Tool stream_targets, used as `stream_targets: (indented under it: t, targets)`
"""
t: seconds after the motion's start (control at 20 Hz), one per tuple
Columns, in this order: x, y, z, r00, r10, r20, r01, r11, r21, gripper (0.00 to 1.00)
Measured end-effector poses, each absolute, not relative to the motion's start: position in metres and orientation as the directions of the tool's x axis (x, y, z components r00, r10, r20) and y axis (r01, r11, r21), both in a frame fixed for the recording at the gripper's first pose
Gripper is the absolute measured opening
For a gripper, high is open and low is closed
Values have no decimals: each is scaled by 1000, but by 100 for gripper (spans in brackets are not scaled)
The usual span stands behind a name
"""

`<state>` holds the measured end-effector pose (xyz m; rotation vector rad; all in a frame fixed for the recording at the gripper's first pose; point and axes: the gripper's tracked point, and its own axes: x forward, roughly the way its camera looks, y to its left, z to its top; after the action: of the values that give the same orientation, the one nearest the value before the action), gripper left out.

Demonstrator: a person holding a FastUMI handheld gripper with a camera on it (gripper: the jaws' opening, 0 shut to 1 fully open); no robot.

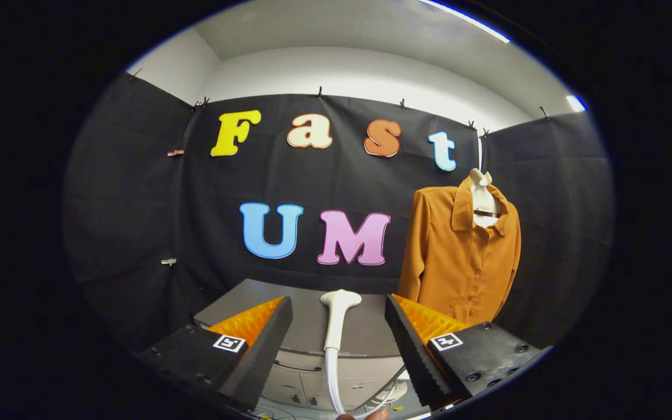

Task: Iron the clothes twice with a garment steamer, once on the left side and once on the right side.

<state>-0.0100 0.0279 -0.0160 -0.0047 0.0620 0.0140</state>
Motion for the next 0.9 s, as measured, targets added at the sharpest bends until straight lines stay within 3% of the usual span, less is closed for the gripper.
stream_targets:
  t: [0.5, 0.9]
  targets:
    - [104, 26, -160, 884, -19, -467, 30, 999, 16, 98]
    - [158, 36, -233, 790, -35, -612, 18, 999, -33, 98]
